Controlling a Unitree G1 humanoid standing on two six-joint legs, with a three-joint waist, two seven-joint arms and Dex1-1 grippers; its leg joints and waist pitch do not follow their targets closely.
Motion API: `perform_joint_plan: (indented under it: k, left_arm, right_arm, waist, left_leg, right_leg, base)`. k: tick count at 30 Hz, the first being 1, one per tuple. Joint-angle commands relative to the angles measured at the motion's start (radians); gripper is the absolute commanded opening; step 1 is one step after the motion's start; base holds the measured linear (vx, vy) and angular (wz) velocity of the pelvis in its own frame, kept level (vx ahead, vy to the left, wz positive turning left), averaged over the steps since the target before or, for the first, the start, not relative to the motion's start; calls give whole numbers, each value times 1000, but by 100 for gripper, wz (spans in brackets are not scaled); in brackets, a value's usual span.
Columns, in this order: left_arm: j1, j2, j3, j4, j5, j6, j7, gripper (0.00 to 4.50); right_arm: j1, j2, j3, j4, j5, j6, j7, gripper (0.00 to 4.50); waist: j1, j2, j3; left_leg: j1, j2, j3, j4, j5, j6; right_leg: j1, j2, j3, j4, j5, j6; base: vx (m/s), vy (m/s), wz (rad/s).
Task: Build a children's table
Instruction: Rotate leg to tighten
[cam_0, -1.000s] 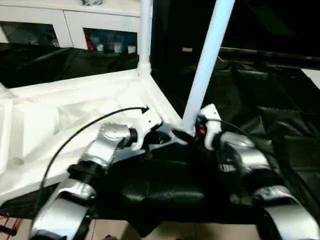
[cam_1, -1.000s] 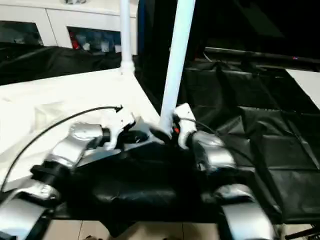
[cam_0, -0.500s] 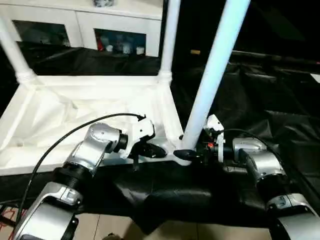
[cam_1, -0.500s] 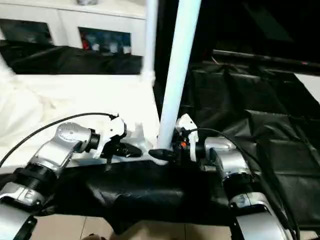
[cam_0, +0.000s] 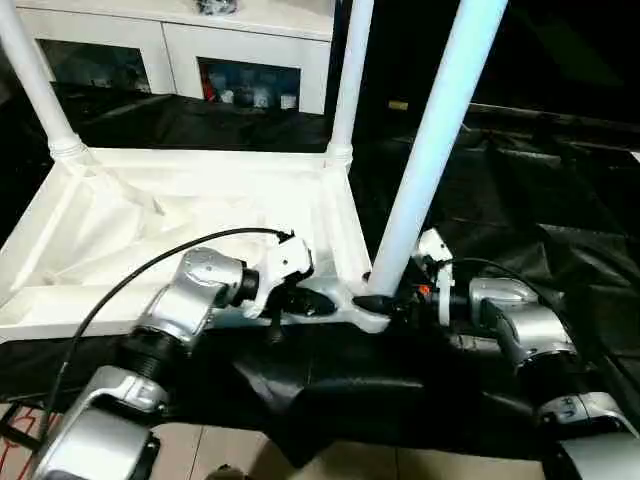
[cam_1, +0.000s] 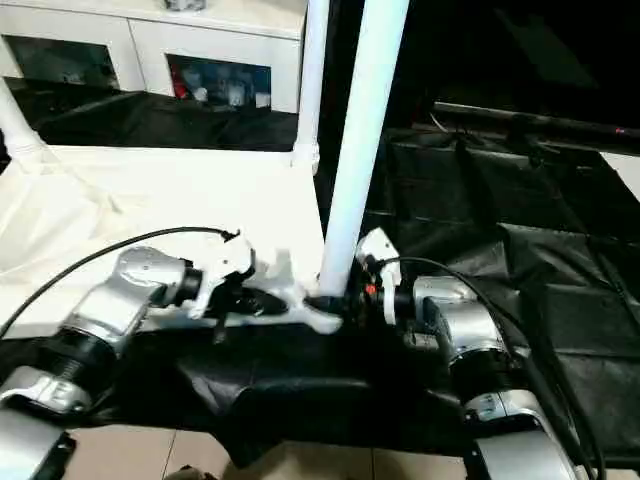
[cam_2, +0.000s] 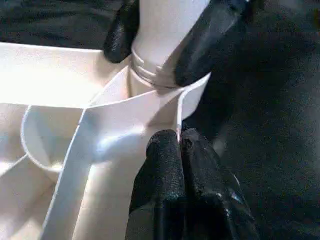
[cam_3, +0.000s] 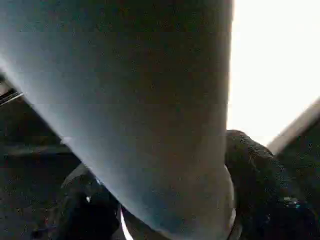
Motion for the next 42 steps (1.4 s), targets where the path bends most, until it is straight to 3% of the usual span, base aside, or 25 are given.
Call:
perform_joint_plan:
  k: [1,2,3,5,8,11,12,13,16,22,23,25,26,28,29,31,33,34,35,38,39,42]
  left_arm:
    - [-47,-58,12,24,19,10,131,0]
    - [-66,-98,18,48,28,25,202,0]
    - [-72,-113,20,56,30,31,224,0]
    - [-77,-126,21,60,32,35,243,0]
    - [-103,-178,25,86,38,44,319,0]
    - [-115,-200,26,105,44,37,342,0]
    - [-117,-199,17,109,53,24,336,0]
    - [-117,-199,16,110,54,23,336,0]
    - [-111,-181,-1,106,69,-17,319,0]
    - [-64,-81,-6,-23,60,-21,219,0]
    - [-59,-72,-7,-37,55,-15,204,21]
    - [-41,-34,-12,-95,35,14,141,21]
    - [-26,3,-17,-148,16,45,80,33]
    - [-21,26,-16,-173,8,62,53,50]
    - [-24,40,-12,-179,7,68,42,50]
    - [-26,46,-10,-180,7,69,39,65]
    - [-37,56,3,-179,11,82,54,75]
    - [-37,56,3,-179,11,82,54,86]
    - [-48,54,15,-167,19,92,81,93]
    - [-57,48,14,-140,46,79,139,114]
    - [-58,46,12,-134,53,81,158,114]
    - [-52,41,4,-113,45,86,155,114]
  right_arm:
    - [-3,66,38,77,-38,19,-104,263]
    - [-39,115,6,161,-54,3,-277,262]
    - [-51,133,-6,189,-57,-4,-337,261]
    - [-66,151,-20,217,-54,2,-399,260]
    - [-118,212,-70,299,-40,-4,-589,260]
    - [-137,247,-74,318,-52,-35,-626,260]
    - [-140,257,-55,320,-69,-75,-588,260]
    - [-141,259,-52,321,-71,-80,-582,294]
    - [-148,258,-69,321,-46,-79,-544,331]
    - [-129,195,-50,254,-38,-105,-436,373]
    - [-124,189,-47,243,-38,-105,-424,375]
    - [-104,165,-32,200,-39,-108,-380,375]
    - [-85,138,-22,162,-39,-112,-343,375]
    - [-74,115,-25,148,-40,-124,-319,375]
    - [-66,96,-31,136,-38,-128,-303,375]
    - [-62,87,-35,130,-36,-129,-295,375]
    - [-41,61,-39,94,-28,-128,-263,375]
    - [-41,61,-39,94,-28,-128,-263,375]
    - [-21,42,-38,53,-19,-121,-239,375]
    - [1,29,-31,9,-13,-110,-221,375]
    - [8,24,-27,-5,-13,-109,-216,375]
    - [47,2,-23,-78,-5,-86,-199,375]
  waist:
    - [-11,10,-50]
    - [-20,12,-48]
    - [-24,10,-49]
    - [-40,9,-49]
    - [-49,10,-48]
    - [-54,13,-50]
    - [-57,14,-49]
    - [-58,14,-50]
    - [-56,20,-55]
    - [-49,18,-62]
    - [-48,17,-65]
    - [-48,18,-68]
    - [-44,19,-74]
    - [-47,18,-76]
    - [-45,19,-75]
    - [-43,18,-71]
    - [-39,22,-69]
    - [-39,22,-69]
    - [-35,17,-66]
    - [-31,14,-62]
    - [-29,15,-61]
    - [-26,10,-60]
  left_leg:
    - [19,19,-11,-70,-366,-27]
    - [23,18,-15,-72,-405,-49]
    - [26,17,-17,-71,-423,-53]
    - [15,14,-27,-74,-440,-49]
    - [21,12,-27,-73,-456,-48]
    - [22,13,-28,-73,-478,-43]
    - [15,13,-30,-77,-478,-40]
    - [13,14,-31,-78,-480,-39]
    - [14,19,-29,-82,-448,-33]
    - [10,20,-20,-76,-344,-11]
    - [4,23,-20,-74,-302,0]
    - [3,21,-14,-67,-233,16]
    - [2,21,-13,-60,-139,37]
    - [6,17,-6,-51,-69,67]
    - [6,17,-5,-51,-64,73]
    - [8,16,-1,-50,-84,83]
    - [12,20,-1,-53,-130,70]
    - [12,20,-1,-53,-130,70]
    - [12,22,0,-55,-161,55]
    - [12,22,-1,-59,-210,35]
    - [14,22,-3,-60,-247,17]
    - [11,21,-4,-61,-262,8]
  right_leg:
    - [27,-37,19,-91,-377,-174]
    - [19,-38,17,-98,-457,-151]
    - [18,-37,15,-101,-477,-145]
    - [23,-40,10,-107,-532,-113]
    - [15,-36,8,-114,-549,-112]
    - [12,-36,5,-118,-536,-112]
    - [18,-34,3,-116,-515,-113]
    - [21,-35,2,-116,-507,-114]
    - [26,-35,1,-108,-368,-157]
    - [39,-37,1,-92,-239,-204]
    - [47,-39,0,-84,-187,-217]
    - [47,-35,0,-72,-86,-244]
    - [55,-33,-2,-53,48,-278]
    - [53,-26,-2,-45,162,-308]
    - [54,-25,-3,-44,174,-314]
    - [54,-28,-1,-46,153,-316]
    - [52,-30,0,-52,69,-303]
    - [52,-30,0,-52,69,-303]
    - [52,-29,0,-57,19,-284]
    - [49,-29,1,-65,-70,-259]
    - [45,-31,1,-71,-138,-236]
    - [44,-33,2,-78,-200,-208]
  base:
    - [0,0,0]
    - [0,0,0]
    - [0,0,0]
    - [0,0,0]
    - [0,0,0]
    - [0,0,0]
    - [0,0,0]
    - [0,0,0]
    - [0,0,0]
    - [0,0,0]
    - [0,0,0]
    - [61,-18,-1]
    - [62,-17,0]
    - [58,-4,-1]
    - [54,1,-1]
    - [0,0,0]
    - [0,0,0]
    - [0,0,0]
    - [0,0,0]
    - [0,0,0]
    - [0,0,0]
    - [0,0,0]
